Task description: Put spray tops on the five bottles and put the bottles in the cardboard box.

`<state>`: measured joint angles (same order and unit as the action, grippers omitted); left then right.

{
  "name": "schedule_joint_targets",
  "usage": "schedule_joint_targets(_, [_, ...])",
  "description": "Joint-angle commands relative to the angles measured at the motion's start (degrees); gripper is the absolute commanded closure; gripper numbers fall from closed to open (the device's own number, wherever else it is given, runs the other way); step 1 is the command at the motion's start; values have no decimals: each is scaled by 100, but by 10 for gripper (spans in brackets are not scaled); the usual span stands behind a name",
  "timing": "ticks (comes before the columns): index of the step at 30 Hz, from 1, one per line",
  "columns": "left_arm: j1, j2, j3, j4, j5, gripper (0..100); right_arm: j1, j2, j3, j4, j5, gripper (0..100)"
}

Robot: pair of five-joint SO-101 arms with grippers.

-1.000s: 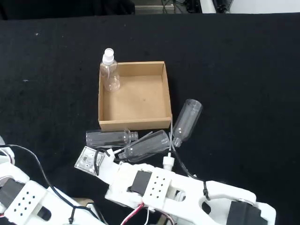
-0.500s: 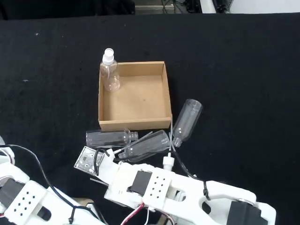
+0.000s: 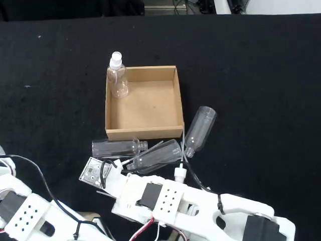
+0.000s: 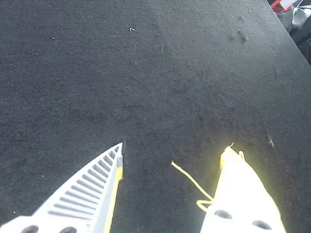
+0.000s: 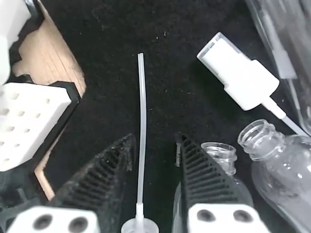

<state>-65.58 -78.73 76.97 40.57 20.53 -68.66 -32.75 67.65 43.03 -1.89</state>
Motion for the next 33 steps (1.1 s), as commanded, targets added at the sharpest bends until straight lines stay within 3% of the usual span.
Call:
schedule_joint_targets(1, [-48, 26, -312, -132, 18, 776, -88, 462, -268, 0, -18, 885])
schedule_joint_targets(22, [-48, 26, -312, -132, 18, 776, -299, 1156, -593, 62, -35, 886])
schedule_joint_targets(27, [-48, 26, -312, -132, 18, 776, -299, 1156, -593, 62, -9, 991])
schedule_joint_targets(33, [-48, 26, -312, -132, 18, 775, 79, 725, -646, 281, 18, 988])
